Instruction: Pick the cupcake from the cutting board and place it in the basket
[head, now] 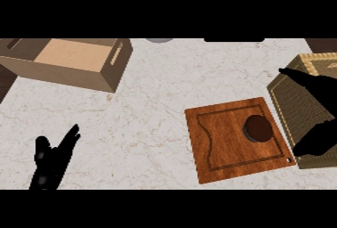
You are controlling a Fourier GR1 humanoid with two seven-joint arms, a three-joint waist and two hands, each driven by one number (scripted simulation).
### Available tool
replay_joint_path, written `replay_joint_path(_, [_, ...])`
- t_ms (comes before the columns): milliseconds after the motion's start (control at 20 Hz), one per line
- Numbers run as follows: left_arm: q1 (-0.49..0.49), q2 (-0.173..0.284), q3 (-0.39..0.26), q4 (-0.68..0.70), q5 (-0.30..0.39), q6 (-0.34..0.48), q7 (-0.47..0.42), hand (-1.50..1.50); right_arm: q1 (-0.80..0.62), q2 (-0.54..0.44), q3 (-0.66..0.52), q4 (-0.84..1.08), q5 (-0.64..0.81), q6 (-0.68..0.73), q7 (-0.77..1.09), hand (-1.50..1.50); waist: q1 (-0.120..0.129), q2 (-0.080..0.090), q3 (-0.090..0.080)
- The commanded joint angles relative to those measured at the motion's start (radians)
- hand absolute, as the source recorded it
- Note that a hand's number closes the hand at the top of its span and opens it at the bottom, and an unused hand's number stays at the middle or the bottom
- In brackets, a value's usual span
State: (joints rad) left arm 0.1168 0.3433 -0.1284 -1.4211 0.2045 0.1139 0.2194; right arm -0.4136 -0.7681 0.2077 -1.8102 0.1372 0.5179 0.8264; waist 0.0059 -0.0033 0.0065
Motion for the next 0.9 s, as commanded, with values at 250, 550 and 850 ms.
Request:
replay_joint_path(250, [0.012,-0.040,0.005,-0.030,-0.011,-0.014,0.062,0.00,0.067,0.134,0.063,0.116,0.210,-0.029,-0.099,-1.50,0.000,0.004,-0.006])
replay_joint_path(550, [-0.007,-0.082,0.033,0.054,-0.047,-0.019,-0.011,0.00,0.175,0.166,0.024,0.130,0.322,-0.090,-0.244,-1.50,-0.006,0.003,-0.006])
replay_joint_path(850, [0.071,-0.100,0.006,-0.024,-0.096,-0.011,0.010,0.00,0.137,0.253,0.021,0.176,0.386,-0.084,-0.220,-1.50,-0.001,0.003,-0.006])
